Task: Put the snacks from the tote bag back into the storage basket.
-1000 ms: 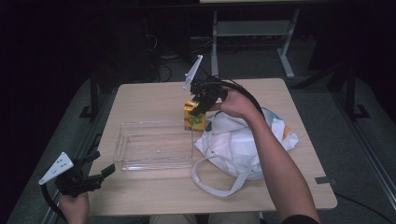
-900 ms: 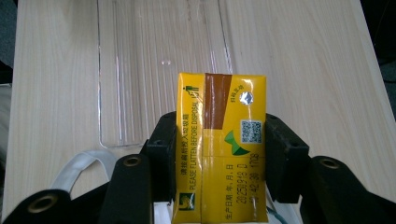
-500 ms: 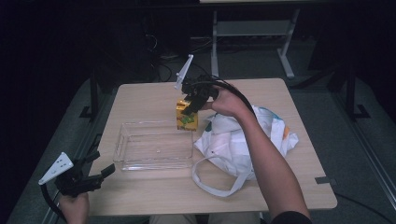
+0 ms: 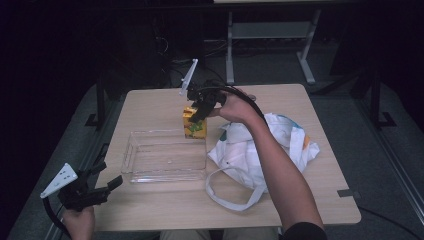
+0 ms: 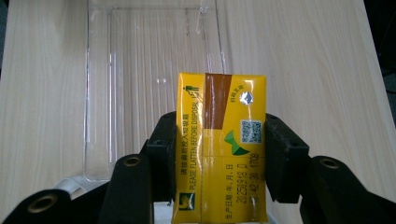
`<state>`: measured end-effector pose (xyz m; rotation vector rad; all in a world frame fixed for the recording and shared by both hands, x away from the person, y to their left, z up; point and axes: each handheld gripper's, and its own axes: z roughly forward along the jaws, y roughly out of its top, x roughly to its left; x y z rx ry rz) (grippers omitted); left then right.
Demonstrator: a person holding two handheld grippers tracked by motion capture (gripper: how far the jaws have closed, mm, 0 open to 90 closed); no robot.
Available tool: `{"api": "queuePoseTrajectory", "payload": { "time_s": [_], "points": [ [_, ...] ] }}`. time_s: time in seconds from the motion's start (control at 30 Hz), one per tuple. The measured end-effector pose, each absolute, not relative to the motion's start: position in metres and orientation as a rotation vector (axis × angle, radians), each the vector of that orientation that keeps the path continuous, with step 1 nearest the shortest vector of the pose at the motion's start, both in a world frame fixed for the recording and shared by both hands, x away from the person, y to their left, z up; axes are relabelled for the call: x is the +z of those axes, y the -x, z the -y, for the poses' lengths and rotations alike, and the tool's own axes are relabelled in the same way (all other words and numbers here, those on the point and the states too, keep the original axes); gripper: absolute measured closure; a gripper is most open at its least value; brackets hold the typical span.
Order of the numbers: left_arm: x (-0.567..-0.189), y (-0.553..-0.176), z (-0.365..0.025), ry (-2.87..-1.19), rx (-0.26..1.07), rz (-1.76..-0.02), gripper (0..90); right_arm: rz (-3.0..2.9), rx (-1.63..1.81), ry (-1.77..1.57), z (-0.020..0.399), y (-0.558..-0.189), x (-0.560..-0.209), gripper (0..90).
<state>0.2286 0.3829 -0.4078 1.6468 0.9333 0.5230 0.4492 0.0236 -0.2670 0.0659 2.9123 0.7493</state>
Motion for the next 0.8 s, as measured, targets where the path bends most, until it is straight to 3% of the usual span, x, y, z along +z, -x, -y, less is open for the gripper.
{"api": "queuePoseTrajectory", "payload": {
  "time_s": [0.8],
  "points": [
    [-0.408,-0.229,-0.384,-1.641,0.518,-0.939,12.7,-2.950,0.727,-0.046,-0.042,-0.464,-0.286,52.6]
  ]
}}
